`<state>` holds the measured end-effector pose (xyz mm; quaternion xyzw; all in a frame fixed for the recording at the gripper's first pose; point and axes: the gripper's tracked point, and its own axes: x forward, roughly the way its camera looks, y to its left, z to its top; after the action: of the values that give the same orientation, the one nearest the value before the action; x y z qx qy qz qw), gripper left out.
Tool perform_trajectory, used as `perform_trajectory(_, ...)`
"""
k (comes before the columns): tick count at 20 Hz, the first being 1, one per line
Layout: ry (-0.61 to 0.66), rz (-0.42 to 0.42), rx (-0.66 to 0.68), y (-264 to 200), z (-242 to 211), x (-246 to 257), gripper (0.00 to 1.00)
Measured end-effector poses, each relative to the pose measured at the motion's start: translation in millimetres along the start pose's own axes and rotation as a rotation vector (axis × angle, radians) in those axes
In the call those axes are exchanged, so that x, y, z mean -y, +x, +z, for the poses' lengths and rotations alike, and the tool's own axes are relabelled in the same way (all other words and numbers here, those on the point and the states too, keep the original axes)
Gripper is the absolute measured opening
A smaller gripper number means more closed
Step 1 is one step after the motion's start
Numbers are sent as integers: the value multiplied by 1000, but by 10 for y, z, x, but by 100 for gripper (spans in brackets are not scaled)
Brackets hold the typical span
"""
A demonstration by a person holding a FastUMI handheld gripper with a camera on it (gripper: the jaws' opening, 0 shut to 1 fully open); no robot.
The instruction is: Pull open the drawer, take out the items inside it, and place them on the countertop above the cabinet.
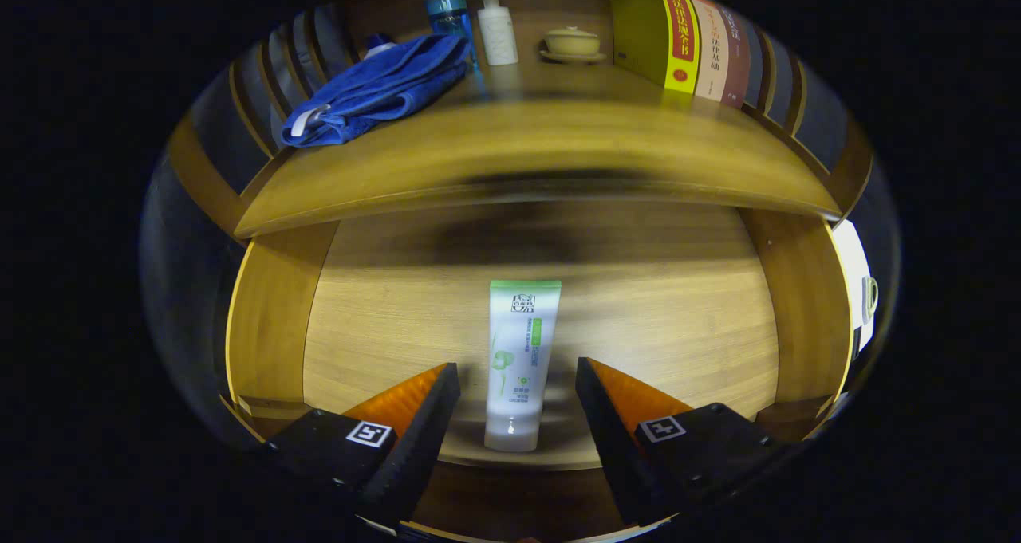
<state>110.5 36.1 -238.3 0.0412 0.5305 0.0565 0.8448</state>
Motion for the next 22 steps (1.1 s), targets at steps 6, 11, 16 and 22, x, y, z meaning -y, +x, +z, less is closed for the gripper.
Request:
perform_trajectory(6, -2, 1, -107, 204, -72, -40, 97)
perform_trajectory(11, -28, -39, -138, 315, -66, -59, 92)
perform_trajectory(16, -28, -29, -114, 215, 105, -160, 60)
perform_trajectory(22, -51, 9, -33, -138, 427, -446, 57)
